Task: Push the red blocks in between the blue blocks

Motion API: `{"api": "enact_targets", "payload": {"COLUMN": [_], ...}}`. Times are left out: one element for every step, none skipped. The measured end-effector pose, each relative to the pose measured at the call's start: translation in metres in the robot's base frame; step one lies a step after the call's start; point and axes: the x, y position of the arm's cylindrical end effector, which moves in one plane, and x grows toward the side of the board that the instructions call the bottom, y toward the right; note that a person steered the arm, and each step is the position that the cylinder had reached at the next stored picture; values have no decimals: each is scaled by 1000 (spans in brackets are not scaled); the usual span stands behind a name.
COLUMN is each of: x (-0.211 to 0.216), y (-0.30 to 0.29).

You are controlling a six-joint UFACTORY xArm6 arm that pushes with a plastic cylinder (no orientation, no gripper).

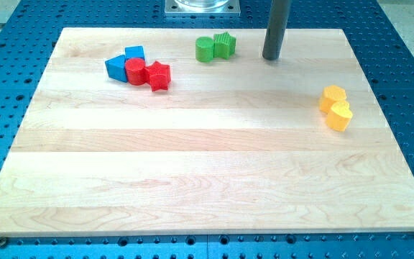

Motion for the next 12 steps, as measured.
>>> {"api": "enact_targets", "payload": {"x": [91, 128, 130, 115, 64, 61, 77, 103, 121, 127, 76, 69], "y": [-20, -126, -235, -161, -127, -189, -249, -284, -300, -321, -308, -294]}}
